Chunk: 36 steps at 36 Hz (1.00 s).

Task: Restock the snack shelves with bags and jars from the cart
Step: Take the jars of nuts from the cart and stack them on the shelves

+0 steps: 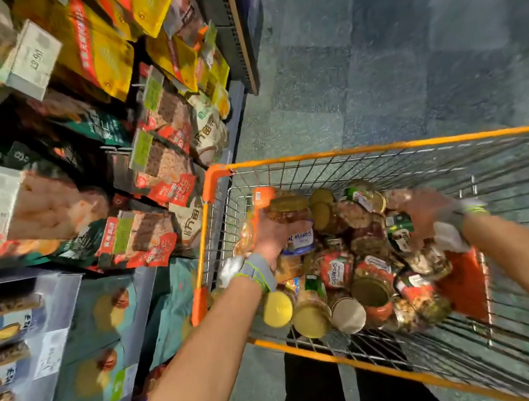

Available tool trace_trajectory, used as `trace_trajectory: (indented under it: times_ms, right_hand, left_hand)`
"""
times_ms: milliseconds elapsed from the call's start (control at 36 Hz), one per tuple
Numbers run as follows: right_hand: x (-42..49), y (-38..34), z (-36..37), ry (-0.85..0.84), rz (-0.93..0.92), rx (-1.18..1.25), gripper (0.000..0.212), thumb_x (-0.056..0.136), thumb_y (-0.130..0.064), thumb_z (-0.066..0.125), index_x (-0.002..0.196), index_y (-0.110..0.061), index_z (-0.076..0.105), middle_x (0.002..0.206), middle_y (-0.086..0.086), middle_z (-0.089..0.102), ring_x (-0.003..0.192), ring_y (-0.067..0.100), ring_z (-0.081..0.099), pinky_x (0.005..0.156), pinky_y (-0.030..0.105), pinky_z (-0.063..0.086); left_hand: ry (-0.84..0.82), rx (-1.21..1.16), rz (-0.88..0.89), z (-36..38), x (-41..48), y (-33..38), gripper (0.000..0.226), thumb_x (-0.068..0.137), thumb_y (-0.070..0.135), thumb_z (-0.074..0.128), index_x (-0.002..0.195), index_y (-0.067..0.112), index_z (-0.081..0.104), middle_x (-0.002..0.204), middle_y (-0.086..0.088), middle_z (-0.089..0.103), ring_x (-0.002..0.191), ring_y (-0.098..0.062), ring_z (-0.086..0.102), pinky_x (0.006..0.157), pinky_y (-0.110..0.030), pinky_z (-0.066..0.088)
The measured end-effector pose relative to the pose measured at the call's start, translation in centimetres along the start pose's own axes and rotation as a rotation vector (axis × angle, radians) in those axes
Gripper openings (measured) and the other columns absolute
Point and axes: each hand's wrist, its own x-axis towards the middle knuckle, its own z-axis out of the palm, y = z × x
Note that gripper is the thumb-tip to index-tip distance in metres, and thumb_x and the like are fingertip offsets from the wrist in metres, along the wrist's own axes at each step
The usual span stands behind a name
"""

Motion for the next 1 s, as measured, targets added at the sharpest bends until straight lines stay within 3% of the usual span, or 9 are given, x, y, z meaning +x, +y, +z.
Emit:
trace_trajectory:
  times_ms: [139, 222, 361, 500, 583, 639, 694, 889, 1000]
  right_hand:
    - [2.9, 5.2, 2.7, 0.051, 0.151, -0.03, 0.093, 0.04, -0.055, 0.084, 0.122, -0.018, 0.06, 0.12, 0.012, 0.061, 0.112, 0.033, 0.061, 0.089, 0.041, 0.057]
    - [1.7, 4.1, 2.1, 0.116, 0.105, -0.059, 0.084, 0.056, -0.051, 0.084, 0.126, -0.017, 0.054, 0.122, 0.014, 0.061, 0.114, 0.033, 0.059, 0.086, 0.039, 0.057]
    - [1.1, 2.2, 1.3, 0.197, 0.055, -0.064, 0.089, 0.074, -0.047, 0.078, 0.142, -0.011, 0.033, 0.132, 0.012, 0.057, 0.121, 0.031, 0.055, 0.088, 0.042, 0.055]
    - [1.3, 3.8, 0.7, 0.272, 0.088, -0.196, 0.089, 0.076, -0.049, 0.076, 0.144, -0.011, 0.034, 0.14, 0.01, 0.053, 0.131, 0.029, 0.047, 0.103, 0.043, 0.046]
    - [0.8, 5.3, 0.1, 0.312, 0.147, -0.227, 0.085, 0.078, -0.054, 0.073, 0.141, -0.012, 0.036, 0.14, 0.008, 0.052, 0.13, 0.027, 0.049, 0.099, 0.041, 0.047]
    - [0.4, 6.1, 0.0, 0.317, 0.189, -0.244, 0.081, 0.081, -0.049, 0.069, 0.144, -0.011, 0.034, 0.141, 0.008, 0.05, 0.13, 0.027, 0.048, 0.1, 0.042, 0.046]
    - [0.5, 6.6, 0.5, 0.314, 0.214, -0.261, 0.081, 0.082, -0.048, 0.067, 0.145, -0.011, 0.032, 0.143, 0.009, 0.048, 0.132, 0.027, 0.047, 0.103, 0.042, 0.044]
    - [1.9, 6.8, 2.4, 0.285, 0.136, -0.215, 0.062, 0.09, -0.042, 0.061, 0.139, -0.009, 0.042, 0.139, 0.011, 0.049, 0.129, 0.031, 0.047, 0.104, 0.044, 0.043]
    - [3.1, 5.8, 4.3, 0.332, 0.066, -0.264, 0.058, 0.096, -0.043, 0.052, 0.144, -0.012, 0.039, 0.143, 0.005, 0.049, 0.134, 0.027, 0.043, 0.11, 0.043, 0.036]
  left_hand:
    - [-0.002, 0.024, -0.102, 3.1, 2.6, -1.2, 0.104, 0.043, 0.032, 0.101, 0.132, 0.013, 0.051, 0.116, -0.003, 0.07, 0.106, -0.021, 0.068, 0.094, -0.043, 0.056]
    - [0.04, 0.112, -0.113, 3.6, 5.9, -3.9, 0.118, 0.026, 0.061, 0.099, 0.129, 0.022, 0.057, 0.117, 0.001, 0.071, 0.108, -0.02, 0.068, 0.095, -0.046, 0.056]
    - [0.003, 0.064, -0.12, 3.3, 3.6, -2.0, 0.086, 0.05, 0.028, 0.1, 0.124, 0.013, 0.061, 0.11, -0.002, 0.076, 0.103, -0.019, 0.072, 0.09, -0.041, 0.059]
    - [0.008, 0.08, -0.122, 3.8, 3.1, -1.4, 0.072, 0.059, 0.014, 0.096, 0.122, 0.015, 0.062, 0.107, 0.003, 0.076, 0.098, -0.014, 0.071, 0.073, -0.021, 0.056]
    - [-0.014, 0.095, -0.088, 4.9, 2.8, -1.0, 0.065, 0.06, 0.013, 0.096, 0.116, 0.017, 0.063, 0.106, 0.001, 0.075, 0.098, -0.016, 0.071, 0.085, -0.033, 0.059]
    - [-0.044, 0.111, -0.075, 6.1, 2.9, -0.9, 0.051, 0.065, 0.009, 0.093, 0.103, 0.022, 0.062, 0.098, 0.004, 0.073, 0.094, -0.017, 0.07, 0.082, -0.032, 0.059]
    - [-0.071, 0.132, -0.062, 7.1, 2.8, -0.5, 0.053, 0.065, 0.01, 0.094, 0.105, 0.024, 0.061, 0.097, 0.006, 0.072, 0.095, -0.016, 0.07, 0.078, -0.026, 0.057]
    - [-0.129, 0.216, -0.041, 8.4, 3.6, 0.0, 0.091, 0.054, 0.027, 0.099, 0.132, 0.018, 0.054, 0.114, 0.001, 0.071, 0.107, -0.019, 0.067, 0.096, -0.042, 0.056]
    - [-0.116, 0.175, -0.054, 7.1, 3.4, -0.6, 0.075, 0.063, 0.007, 0.094, 0.127, 0.015, 0.054, 0.108, 0.006, 0.07, 0.096, -0.006, 0.066, 0.076, -0.015, 0.054]
